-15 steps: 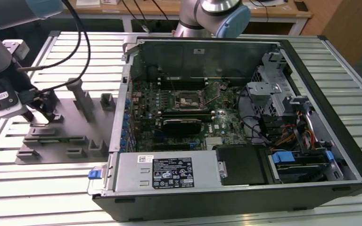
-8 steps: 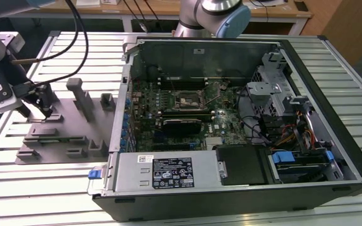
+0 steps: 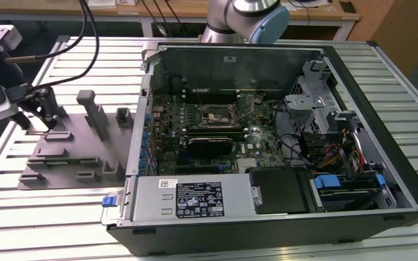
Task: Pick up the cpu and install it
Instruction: 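Pick up the cpu and move it towards the insertion slot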
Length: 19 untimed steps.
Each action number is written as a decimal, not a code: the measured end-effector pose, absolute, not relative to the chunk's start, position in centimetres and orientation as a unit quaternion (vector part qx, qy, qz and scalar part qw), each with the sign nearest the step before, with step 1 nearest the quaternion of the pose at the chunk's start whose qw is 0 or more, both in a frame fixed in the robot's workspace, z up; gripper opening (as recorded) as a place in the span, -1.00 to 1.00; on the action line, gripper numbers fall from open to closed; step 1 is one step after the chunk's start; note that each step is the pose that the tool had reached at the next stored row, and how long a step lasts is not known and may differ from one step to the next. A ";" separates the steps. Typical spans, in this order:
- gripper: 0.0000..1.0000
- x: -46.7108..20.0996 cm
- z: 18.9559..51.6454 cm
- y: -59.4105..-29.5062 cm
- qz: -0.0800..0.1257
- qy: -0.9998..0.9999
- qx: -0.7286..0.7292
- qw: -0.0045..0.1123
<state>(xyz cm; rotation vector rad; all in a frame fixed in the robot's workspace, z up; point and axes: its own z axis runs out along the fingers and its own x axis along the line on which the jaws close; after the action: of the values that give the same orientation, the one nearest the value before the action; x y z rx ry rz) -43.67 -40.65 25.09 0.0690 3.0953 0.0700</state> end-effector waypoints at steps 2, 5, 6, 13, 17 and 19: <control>0.08 -43.7 25.6 -40.7 0.023 0.999 0.022 0.023; 0.08 -43.7 26.3 -40.6 0.024 0.999 0.022 0.024; 0.08 -43.7 26.6 -40.6 0.024 0.999 0.022 0.025; 0.08 -43.7 28.2 -40.6 0.026 0.999 0.022 0.028; 0.08 -43.7 29.2 -40.6 0.027 0.999 0.022 0.030; 0.08 -43.7 29.7 -40.6 0.027 0.999 0.022 0.032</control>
<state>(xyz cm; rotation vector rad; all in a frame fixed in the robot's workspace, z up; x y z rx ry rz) -43.67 -40.63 29.69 0.0682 3.0765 0.0840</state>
